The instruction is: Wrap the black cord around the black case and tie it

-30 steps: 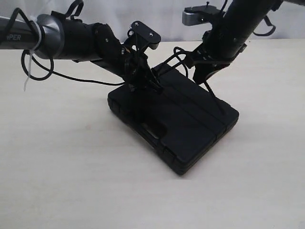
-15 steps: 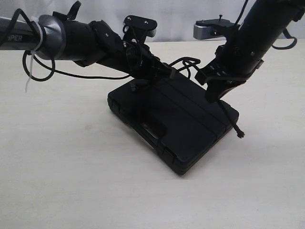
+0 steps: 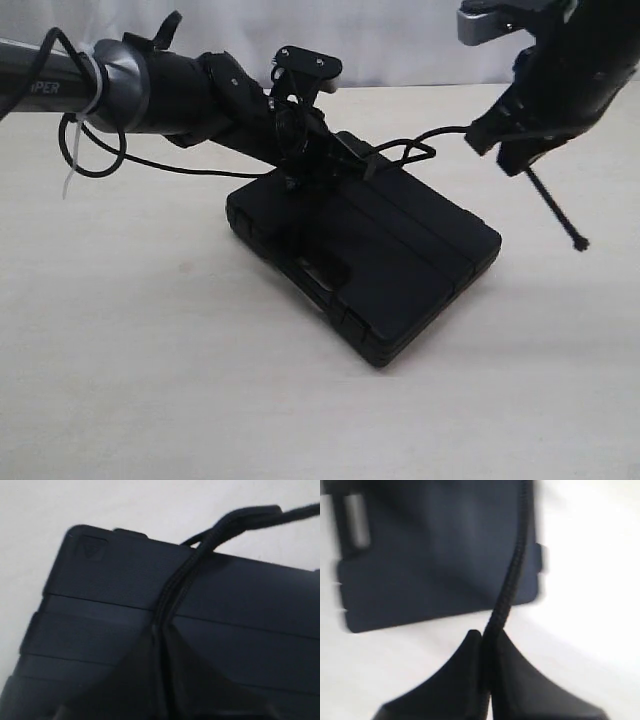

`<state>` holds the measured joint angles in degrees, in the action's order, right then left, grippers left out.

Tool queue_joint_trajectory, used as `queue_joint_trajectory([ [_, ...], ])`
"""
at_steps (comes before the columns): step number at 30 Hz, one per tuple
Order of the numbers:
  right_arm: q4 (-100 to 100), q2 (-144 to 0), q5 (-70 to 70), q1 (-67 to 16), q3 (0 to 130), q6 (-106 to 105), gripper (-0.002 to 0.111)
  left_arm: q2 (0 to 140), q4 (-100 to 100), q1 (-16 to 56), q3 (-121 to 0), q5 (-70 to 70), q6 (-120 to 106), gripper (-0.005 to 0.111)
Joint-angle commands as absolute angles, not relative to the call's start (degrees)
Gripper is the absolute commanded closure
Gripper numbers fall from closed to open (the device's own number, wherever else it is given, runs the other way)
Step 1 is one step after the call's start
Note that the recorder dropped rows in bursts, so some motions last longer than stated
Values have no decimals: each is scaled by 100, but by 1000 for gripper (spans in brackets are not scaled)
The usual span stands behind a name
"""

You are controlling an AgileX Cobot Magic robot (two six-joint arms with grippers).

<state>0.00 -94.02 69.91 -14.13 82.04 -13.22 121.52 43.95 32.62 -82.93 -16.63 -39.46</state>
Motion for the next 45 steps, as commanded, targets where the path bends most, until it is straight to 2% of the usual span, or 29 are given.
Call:
queue_joint_trajectory([
  [1, -1491, -9152, 6996, -1406, 8192, -357, 104, 12157, 4363, 3269, -8305, -2122, -4280, 107],
  [11, -2623, -8456, 6996, -1406, 8192, 88, 104, 12157, 3903, 3269, -8305, -2499, -4514, 107],
  [20, -2516, -8364, 6915, -1417, 8192, 219, 104, 11992, 4376, 3269, -8305, -2360, -4560, 107],
  [22, -2355, -8364, 6827, -1417, 8192, 219, 104, 11928, 5105, 3339, -8305, -2347, -5302, 107],
  [28, -2341, -8355, 6800, -1417, 8192, 179, 104, 11967, 6803, 3880, -8305, -3000, -9645, 107],
  [31, -2247, -8355, 6838, -1417, 8192, 179, 104, 12085, 7216, 4257, -8305, -2508, -10694, 107],
  [35, -2178, -8355, 6838, -1417, 8192, 179, 104, 12247, 8108, 4647, -8442, -1070, -11173, 107],
  [39, -2139, -8355, 6849, -1417, 8192, 179, 104, 12573, 8120, 4803, -8893, -1049, -11237, 107],
  [45, -2139, -8355, 6877, -1417, 8192, 179, 104, 13138, 8299, 4863, -9427, -184, -11224, 107],
])
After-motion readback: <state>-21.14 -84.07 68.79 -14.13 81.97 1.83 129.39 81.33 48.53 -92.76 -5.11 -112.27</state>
